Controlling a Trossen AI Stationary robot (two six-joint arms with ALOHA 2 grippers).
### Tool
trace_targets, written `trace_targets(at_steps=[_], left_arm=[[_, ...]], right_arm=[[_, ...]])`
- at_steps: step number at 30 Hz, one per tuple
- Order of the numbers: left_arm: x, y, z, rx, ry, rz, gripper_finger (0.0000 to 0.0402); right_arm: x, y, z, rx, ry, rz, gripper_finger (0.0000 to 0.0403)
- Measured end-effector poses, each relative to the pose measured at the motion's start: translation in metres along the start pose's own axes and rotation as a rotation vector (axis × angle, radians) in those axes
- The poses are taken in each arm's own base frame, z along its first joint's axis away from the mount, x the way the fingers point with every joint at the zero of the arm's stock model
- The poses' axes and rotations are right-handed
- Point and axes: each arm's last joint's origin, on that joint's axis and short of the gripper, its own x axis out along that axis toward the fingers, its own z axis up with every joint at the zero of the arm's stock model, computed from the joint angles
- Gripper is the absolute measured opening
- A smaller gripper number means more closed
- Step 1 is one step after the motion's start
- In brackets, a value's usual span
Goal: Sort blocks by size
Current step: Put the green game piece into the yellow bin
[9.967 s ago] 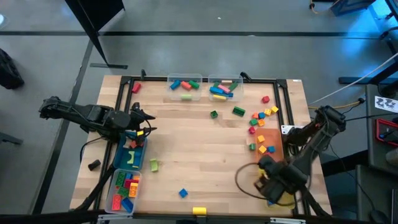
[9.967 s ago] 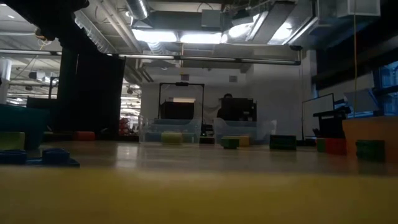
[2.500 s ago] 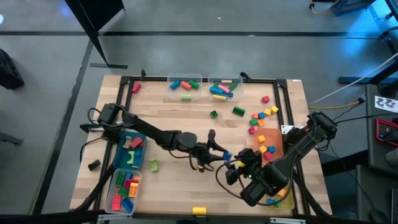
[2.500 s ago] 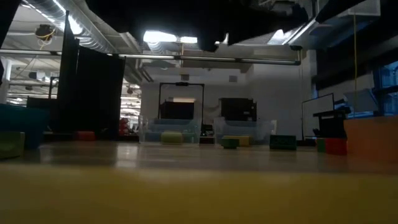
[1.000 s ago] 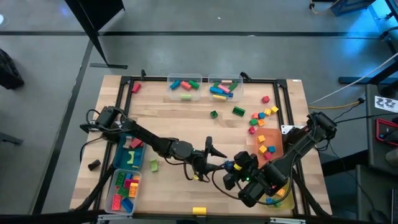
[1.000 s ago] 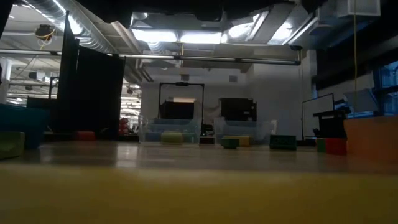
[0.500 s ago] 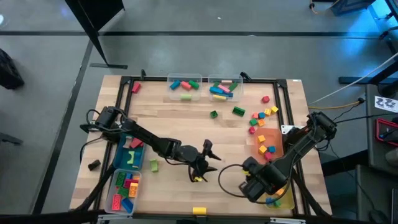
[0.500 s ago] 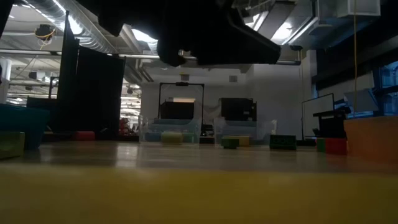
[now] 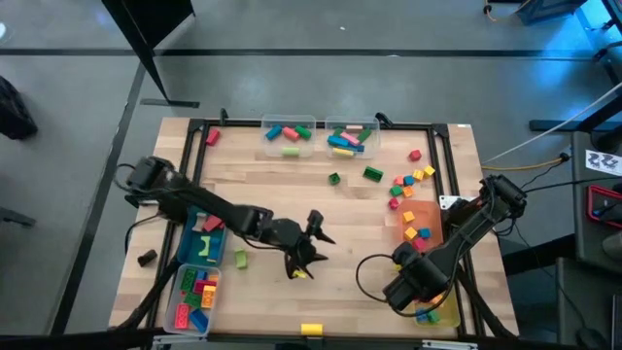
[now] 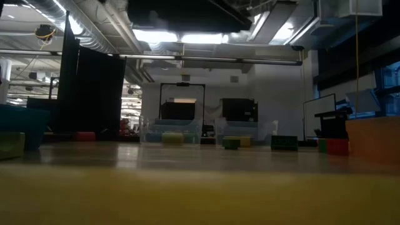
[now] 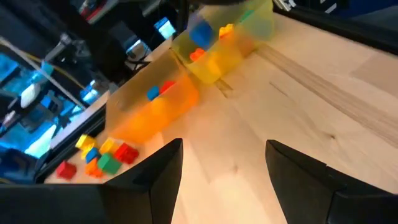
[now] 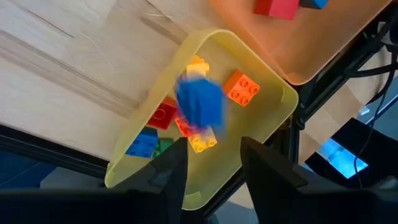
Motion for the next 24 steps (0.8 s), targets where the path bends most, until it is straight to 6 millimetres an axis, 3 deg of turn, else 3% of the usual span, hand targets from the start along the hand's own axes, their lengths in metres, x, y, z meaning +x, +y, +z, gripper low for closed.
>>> trace_targets(at_steps=[8, 14, 19, 24], left_arm=[[-0.059, 0.04, 0.0, -0.199, 0.098, 0.005, 0.0213], [-0.101, 0.049, -0.032, -0.341, 0.094, 0.011, 0.0213], [-0.131, 0.043, -0.061, -0.412, 0.089, 0.051, 0.0213], [-0.153, 0.031, -0.083, -0.476, 0.033, 0.087, 0.0213]], right_arm=[[0.0, 0.0, 0.002, 0.001, -0.061, 0.005, 0.0164], [-0.004, 0.001, 0.019, 0.009, -0.477, 0.026, 0.0164], [-0.014, 0.002, 0.052, -0.016, -0.699, 0.005, 0.0165], [-0.027, 0.003, 0.105, -0.004, -0.789, 0.009, 0.0165]])
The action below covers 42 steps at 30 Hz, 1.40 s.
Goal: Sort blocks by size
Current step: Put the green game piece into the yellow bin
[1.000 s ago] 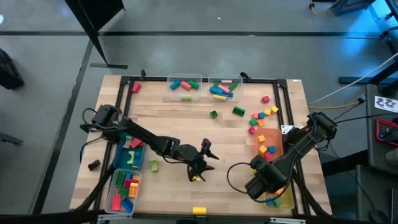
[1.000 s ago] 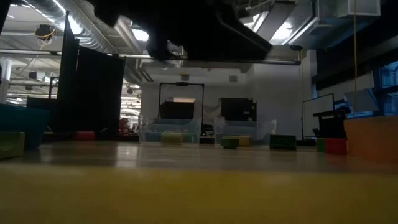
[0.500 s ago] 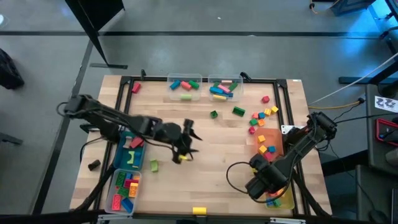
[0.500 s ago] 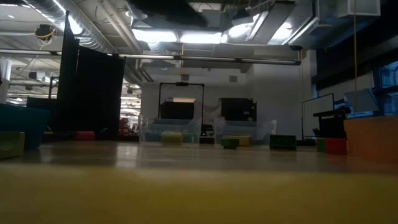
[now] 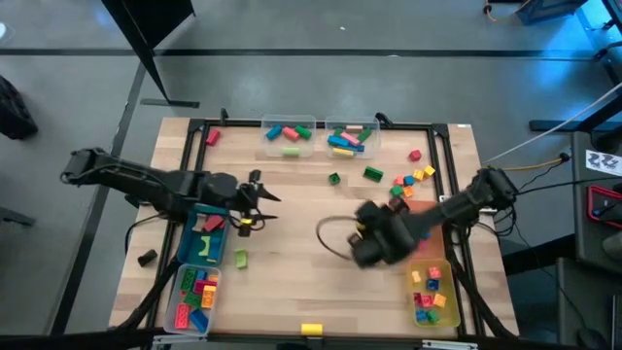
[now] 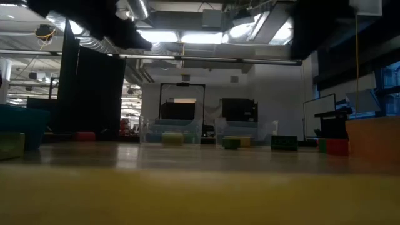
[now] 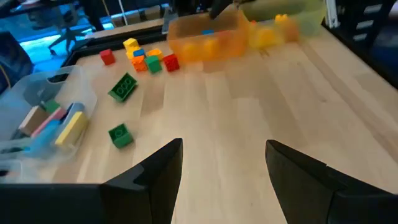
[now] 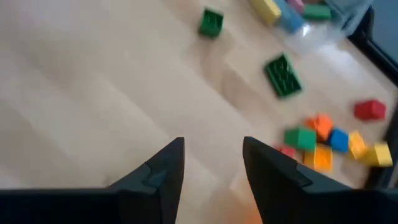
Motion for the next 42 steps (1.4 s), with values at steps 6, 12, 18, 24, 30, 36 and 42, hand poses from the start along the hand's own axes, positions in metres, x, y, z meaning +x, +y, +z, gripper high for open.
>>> trace_targets(at_steps=[6, 12, 18, 24, 30, 36, 42], left_arm=[[-0.021, -0.001, -0.025, -0.037, -0.058, 0.012, 0.0213], [-0.029, -0.002, -0.042, -0.041, -0.071, 0.017, 0.0213], [-0.029, -0.004, -0.053, -0.029, -0.049, 0.015, 0.0213], [-0.028, -0.004, -0.055, -0.027, -0.042, 0.014, 0.0213], [-0.028, -0.004, -0.055, -0.027, -0.042, 0.014, 0.0213], [-0.028, -0.004, -0.055, -0.028, -0.045, 0.014, 0.0213], [-0.028, -0.004, -0.055, -0.028, -0.046, 0.014, 0.0213]], right_arm=[[0.036, -0.011, 0.054, -0.032, 0.003, 0.02, 0.0175], [0.069, -0.029, 0.102, 0.015, -0.019, 0.087, 0.0206], [0.106, -0.048, 0.135, 0.135, 0.0, 0.103, 0.0254], [0.15, -0.051, 0.15, 0.214, 0.061, 0.136, 0.0283], [0.201, -0.044, 0.149, 0.229, 0.163, 0.131, 0.0284], [0.236, -0.04, 0.138, 0.218, 0.275, 0.118, 0.0281], [0.247, -0.037, 0.133, 0.192, 0.309, 0.119, 0.0271]])
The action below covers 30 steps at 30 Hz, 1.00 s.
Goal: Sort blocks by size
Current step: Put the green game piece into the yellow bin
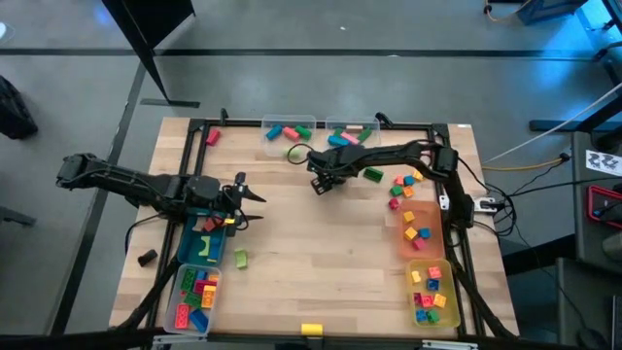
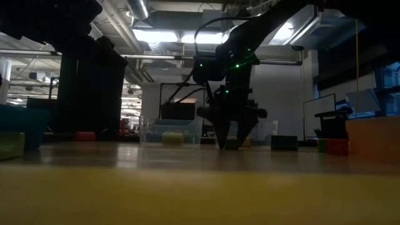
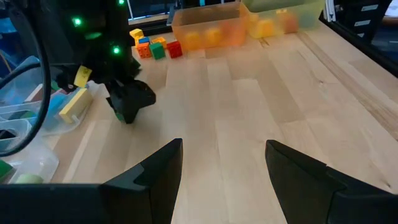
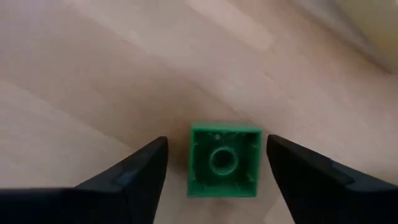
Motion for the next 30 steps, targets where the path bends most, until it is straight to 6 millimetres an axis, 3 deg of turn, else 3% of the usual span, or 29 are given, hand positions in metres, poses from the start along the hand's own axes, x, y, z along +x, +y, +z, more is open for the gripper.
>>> trace_targets(at_steps=[3, 8, 14, 18, 25, 30], left_arm=[[0.0, 0.0, 0.0, 0.0, 0.0, 0.0, 0.0213], [0.0, 0.0, 0.0, 0.0, 0.001, 0.0, 0.0213], [0.0, 0.0, 0.0, 0.0, 0.001, 0.0, 0.0213], [0.0, 0.0, 0.0, 0.0, 0.003, 0.0, 0.0213], [0.0, 0.0, 0.0, 0.0, 0.004, 0.0, 0.0213], [0.0, 0.0, 0.0, 0.0, 0.004, 0.0, 0.0213]], right_arm=[[0.0, 0.001, -0.001, -0.027, 0.028, 0.023, 0.0237], [-0.001, 0.0, -0.003, -0.037, 0.067, 0.032, 0.0143], [-0.002, -0.002, -0.008, -0.069, 0.124, 0.034, 0.014], [-0.005, -0.001, -0.019, -0.085, 0.254, 0.068, 0.014], [-0.018, 0.017, -0.067, -0.172, 0.556, 0.077, 0.0156], [-0.033, 0.04, -0.112, -0.24, 0.646, 0.017, 0.016]])
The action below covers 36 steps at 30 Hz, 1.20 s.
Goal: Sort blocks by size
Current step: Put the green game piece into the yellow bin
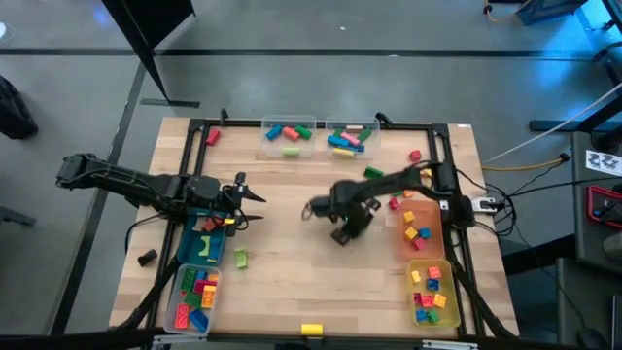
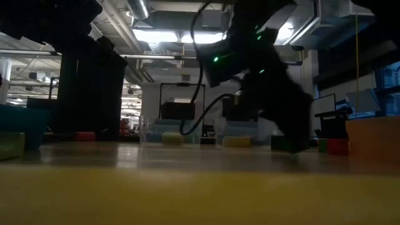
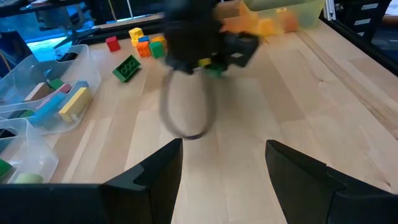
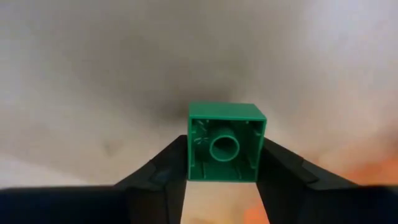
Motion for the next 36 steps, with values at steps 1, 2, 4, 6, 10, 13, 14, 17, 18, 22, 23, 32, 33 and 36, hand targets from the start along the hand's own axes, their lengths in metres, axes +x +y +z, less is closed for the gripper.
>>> trace_targets(at_steps=[1, 2, 4, 6, 10, 13, 14, 17, 18, 22, 23, 32, 33, 36], left_arm=[[0.0, 0.0, 0.0, 0.0, 0.0, 0.0, 0.0213], [0.0, 0.0, 0.0, 0.0, 0.0, 0.0, 0.0213], [0.0, 0.0, 0.0, -0.003, 0.0, 0.0, 0.0213], [0.0, 0.0, 0.0, -0.006, 0.0, 0.0, 0.0213], [0.0, 0.0, 0.0, -0.007, 0.0, 0.0, 0.0213], [0.0, 0.0, 0.0, -0.007, 0.0, 0.0, 0.0213], [0.0, 0.0, 0.0, -0.007, -0.001, 0.0, 0.0213], [0.0, 0.0, 0.0, -0.01, -0.002, 0.0, 0.0213], [0.0, 0.0, 0.0, -0.016, -0.001, 0.0, 0.0213], [0.0, 0.0, 0.0, -0.018, -0.001, 0.0, 0.0213], [0.0, 0.0, 0.0, -0.018, -0.002, 0.0, 0.0213], [0.0, 0.0, 0.0, -0.026, -0.002, 0.0, 0.0213], [0.0, 0.0, 0.0, -0.026, -0.002, 0.0, 0.0213], [0.0, 0.0, 0.0, -0.026, -0.002, 0.0, 0.0213]], right_arm=[[0.003, 0.007, -0.009, -0.01, 0.022, -0.013, 0.0156], [0.006, 0.012, -0.017, -0.016, 0.044, -0.026, 0.0152], [0.012, 0.023, -0.034, -0.016, 0.086, -0.05, 0.0147], [0.015, 0.032, -0.053, -0.017, 0.129, -0.092, 0.0147], [0.011, 0.05, -0.093, 0.006, 0.182, -0.202, 0.0162], [0.003, 0.065, -0.119, 0.012, 0.165, -0.232, 0.0164], [0.001, 0.071, -0.127, -0.001, 0.148, -0.209, 0.0161], [-0.006, 0.085, -0.155, -0.022, 0.105, -0.198, 0.0151], [-0.005, 0.088, -0.164, -0.022, 0.091, -0.206, 0.015], [0.008, 0.098, -0.2, -0.011, 0.068, -0.25, 0.0158], [0.011, 0.099, -0.21, -0.007, 0.063, -0.26, 0.0162], [0.039, 0.103, -0.28, 0.07, 0.06, -0.337, 0.0152], [0.041, 0.102, -0.286, 0.055, 0.05, -0.345, 0.0151], [0.048, 0.101, -0.301, 0.01, 0.043, -0.356, 0.0166]])
